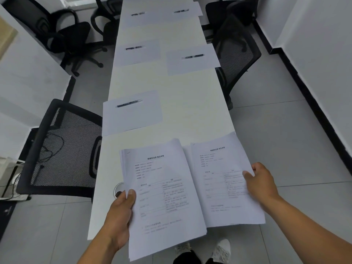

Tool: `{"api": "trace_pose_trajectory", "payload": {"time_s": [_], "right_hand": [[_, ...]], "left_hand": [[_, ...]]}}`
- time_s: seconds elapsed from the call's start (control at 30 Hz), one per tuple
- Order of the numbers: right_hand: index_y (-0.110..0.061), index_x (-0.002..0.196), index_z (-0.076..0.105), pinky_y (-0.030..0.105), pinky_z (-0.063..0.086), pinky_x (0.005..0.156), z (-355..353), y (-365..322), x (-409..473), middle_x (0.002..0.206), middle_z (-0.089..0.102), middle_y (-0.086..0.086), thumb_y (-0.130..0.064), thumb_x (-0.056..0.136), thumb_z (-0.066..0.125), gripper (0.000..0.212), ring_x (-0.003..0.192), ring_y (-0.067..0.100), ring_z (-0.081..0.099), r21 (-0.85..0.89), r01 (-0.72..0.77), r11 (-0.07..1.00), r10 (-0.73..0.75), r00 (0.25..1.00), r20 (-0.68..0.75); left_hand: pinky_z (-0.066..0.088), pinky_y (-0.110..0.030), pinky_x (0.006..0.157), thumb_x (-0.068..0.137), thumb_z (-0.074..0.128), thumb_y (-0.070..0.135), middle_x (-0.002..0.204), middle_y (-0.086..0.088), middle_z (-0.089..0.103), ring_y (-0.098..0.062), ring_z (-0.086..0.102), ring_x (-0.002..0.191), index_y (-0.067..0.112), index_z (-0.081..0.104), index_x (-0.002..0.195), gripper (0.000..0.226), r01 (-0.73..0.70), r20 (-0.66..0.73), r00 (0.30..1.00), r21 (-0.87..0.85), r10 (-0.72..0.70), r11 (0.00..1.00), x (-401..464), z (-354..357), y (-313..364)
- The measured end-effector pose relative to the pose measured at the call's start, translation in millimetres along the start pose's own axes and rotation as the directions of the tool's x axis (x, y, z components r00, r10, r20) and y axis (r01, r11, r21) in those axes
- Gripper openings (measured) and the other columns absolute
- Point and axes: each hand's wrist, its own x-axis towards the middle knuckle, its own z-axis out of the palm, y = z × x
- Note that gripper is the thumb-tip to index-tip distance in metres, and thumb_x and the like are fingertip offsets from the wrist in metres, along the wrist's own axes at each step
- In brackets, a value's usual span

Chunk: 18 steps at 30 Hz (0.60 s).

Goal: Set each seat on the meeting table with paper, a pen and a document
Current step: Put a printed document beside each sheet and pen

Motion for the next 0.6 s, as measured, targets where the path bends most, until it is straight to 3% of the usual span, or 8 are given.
{"api": "trace_pose_trajectory", "payload": {"time_s": [0.33,0.6], "right_hand": [[-0.008,0.111,0.056,0.027,0.042,0.056,6.1,8.1,6.4,0.094,0.062,-0.004,-0.019,0.11,0.056,0.012,0.078,0.01,0.059,-0.043,-0.014,0.999,0.015,0.999,0.035],[-0.014,0.121,0.054,0.023,0.042,0.059,5.2,12.7,5.9,0.11,0.064,0.002,-0.028,0.107,0.06,0.02,0.086,0.015,0.062,-0.076,-0.027,0.997,0.029,0.999,0.033]], "left_hand": [[0.063,-0.052,0.09,0.116,0.047,0.032,0.124,-0.01,0.081,-0.034,0.08,0.107,0.022,0.07,0.135,0.032,0.011,0.08,0.997,0.014,-0.012,1.0,-1.3,12.4,-5.4],[0.063,-0.056,0.092,0.115,0.047,0.033,0.123,-0.01,0.081,-0.037,0.08,0.107,0.022,0.07,0.134,0.031,0.015,0.128,0.992,0.012,-0.016,1.0,-6.9,19.3,3.5]]}}
